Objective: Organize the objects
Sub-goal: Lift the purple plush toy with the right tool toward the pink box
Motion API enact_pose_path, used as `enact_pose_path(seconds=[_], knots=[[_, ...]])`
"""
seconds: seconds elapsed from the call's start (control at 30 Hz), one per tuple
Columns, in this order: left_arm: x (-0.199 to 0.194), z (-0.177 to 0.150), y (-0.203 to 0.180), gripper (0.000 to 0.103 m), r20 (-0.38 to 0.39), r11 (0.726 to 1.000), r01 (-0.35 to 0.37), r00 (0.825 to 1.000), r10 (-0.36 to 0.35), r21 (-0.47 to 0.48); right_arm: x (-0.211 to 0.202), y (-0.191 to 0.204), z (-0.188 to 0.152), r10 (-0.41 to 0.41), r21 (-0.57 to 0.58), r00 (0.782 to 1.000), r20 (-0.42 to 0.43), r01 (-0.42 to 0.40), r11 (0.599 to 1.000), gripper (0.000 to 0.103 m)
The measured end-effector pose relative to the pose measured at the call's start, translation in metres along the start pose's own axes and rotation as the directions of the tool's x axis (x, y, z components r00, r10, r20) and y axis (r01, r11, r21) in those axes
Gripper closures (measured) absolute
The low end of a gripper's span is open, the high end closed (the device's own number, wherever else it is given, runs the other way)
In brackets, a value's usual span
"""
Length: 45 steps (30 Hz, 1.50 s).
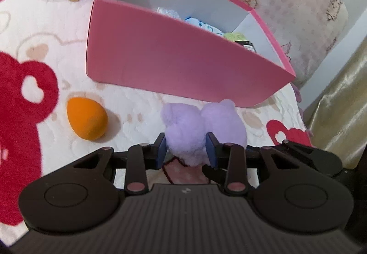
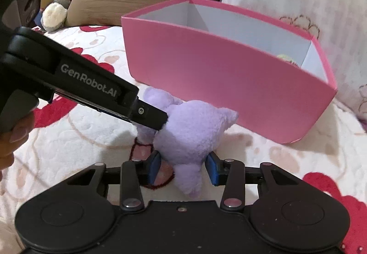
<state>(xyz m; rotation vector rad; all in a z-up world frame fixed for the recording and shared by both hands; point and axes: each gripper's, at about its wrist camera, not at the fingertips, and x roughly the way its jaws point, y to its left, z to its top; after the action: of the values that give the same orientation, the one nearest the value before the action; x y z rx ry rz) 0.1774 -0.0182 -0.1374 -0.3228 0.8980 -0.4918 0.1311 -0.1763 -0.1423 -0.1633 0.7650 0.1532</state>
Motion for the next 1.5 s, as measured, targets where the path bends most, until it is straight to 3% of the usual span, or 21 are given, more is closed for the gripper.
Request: enact_pose_path(seconds=[0.2,0.53,0.73,1.13,1.33,1.5], knots=[[-0.026,0.001,-0.019,0.068,-0.006,0.994,-0.025,1.0,0.026,0.102,-0.026,0.008,0.008,-0.026,-0.02,0.999,-0.018,0.026,0.999,0.056],[-0.069,0.001,-0.045,0.069,-0.029,0.982,0.007,1.0,-0.001,0.186,-0.073,0.017,0.019,-0.075,-0.092,0.997,-0.002,0.074,0.993,0.057],[-0.086,0.02,-0.054,0.069,-0.044,0.984,0.066,0.997,-0.059,0.166,-0.099,0.014,0.036,-0.1,-0.113,0.995,0.026,0.102,0.988,0.057],[-0.128,0.07,-0.068,0.068,-0.003,0.981,0.059,0.998,-0.059,0.184,-0.13,0.017,0.084,-0.113,-0.174,0.985,0.13,0.135,0.975,0.057],[-0.133,0.107,-0.075,0.068,0.01,0.985,0.005,1.0,-0.006,0.17,-0.132,0.009,0.114,-0.115,-0.168,0.978,0.172,0.144,0.975,0.058],[-0.108,0.143,-0.06,0.068,-0.041,0.995,-0.032,0.998,0.036,0.096,-0.104,-0.008,0.141,-0.088,-0.145,0.983,0.162,0.112,0.983,0.059]])
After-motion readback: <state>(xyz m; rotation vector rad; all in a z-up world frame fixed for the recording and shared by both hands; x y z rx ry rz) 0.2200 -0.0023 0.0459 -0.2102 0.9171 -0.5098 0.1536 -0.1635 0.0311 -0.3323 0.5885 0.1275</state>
